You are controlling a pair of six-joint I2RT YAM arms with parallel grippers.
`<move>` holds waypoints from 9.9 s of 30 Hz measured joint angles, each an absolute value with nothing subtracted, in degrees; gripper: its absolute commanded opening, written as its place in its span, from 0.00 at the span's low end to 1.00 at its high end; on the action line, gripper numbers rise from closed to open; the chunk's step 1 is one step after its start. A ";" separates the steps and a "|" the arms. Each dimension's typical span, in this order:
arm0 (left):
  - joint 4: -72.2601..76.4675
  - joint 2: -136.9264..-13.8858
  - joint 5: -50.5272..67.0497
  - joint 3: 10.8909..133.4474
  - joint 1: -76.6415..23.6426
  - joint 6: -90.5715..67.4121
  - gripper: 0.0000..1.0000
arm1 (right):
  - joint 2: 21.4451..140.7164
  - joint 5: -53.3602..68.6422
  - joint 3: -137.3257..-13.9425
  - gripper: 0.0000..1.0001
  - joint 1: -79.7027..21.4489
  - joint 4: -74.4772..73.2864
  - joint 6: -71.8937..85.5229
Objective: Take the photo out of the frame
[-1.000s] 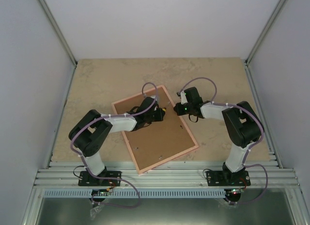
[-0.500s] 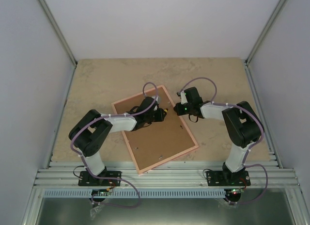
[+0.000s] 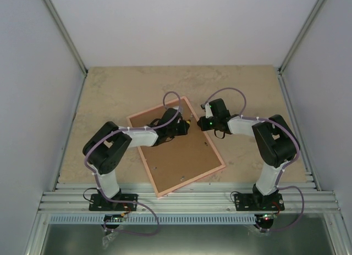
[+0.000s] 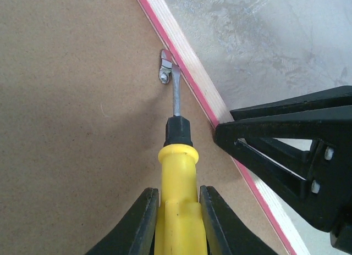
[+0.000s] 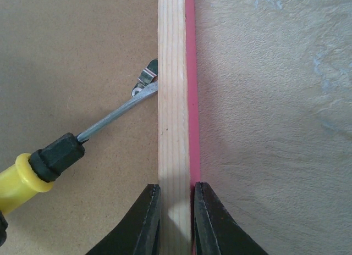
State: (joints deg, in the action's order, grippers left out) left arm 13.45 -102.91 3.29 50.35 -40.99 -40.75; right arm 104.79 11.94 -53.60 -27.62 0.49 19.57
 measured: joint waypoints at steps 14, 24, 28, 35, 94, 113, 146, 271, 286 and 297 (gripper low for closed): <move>15.90 -102.35 -0.91 48.14 -40.95 -45.34 0.00 | 104.53 11.53 -52.82 0.01 -27.79 1.74 20.25; 16.32 -99.85 -2.44 45.52 -40.60 -47.20 0.00 | 103.98 11.53 -52.07 0.01 -27.79 1.96 20.82; 15.77 -95.83 -2.11 42.09 -40.60 -47.42 0.00 | 103.15 11.40 -51.11 0.00 -27.53 1.96 21.41; 13.67 -85.30 -3.25 38.44 -39.83 -47.11 0.00 | 101.69 10.83 -49.50 0.00 -26.65 1.83 23.07; 10.98 -60.27 3.29 24.80 -36.21 -41.85 0.00 | 82.37 5.93 -36.67 0.68 -52.64 -15.92 39.99; 9.80 -60.42 3.16 24.80 -36.21 -40.91 0.00 | 88.27 5.69 -50.22 0.71 -43.20 -18.17 29.56; 11.09 -69.36 4.03 27.59 -36.21 -39.20 0.00 | 123.74 25.78 -82.98 0.77 -15.18 -12.97 5.52; 8.47 -104.18 7.49 55.02 -45.12 -39.40 0.00 | 94.65 9.85 -42.78 0.00 -23.27 -0.71 19.11; 8.97 -103.68 5.56 54.26 -45.21 -41.25 0.00 | 94.24 9.54 -42.37 0.01 -23.29 -0.67 19.35; 8.49 -94.74 3.77 47.00 -43.79 -42.06 0.00 | 92.62 7.62 -41.12 0.01 -23.31 -1.32 20.38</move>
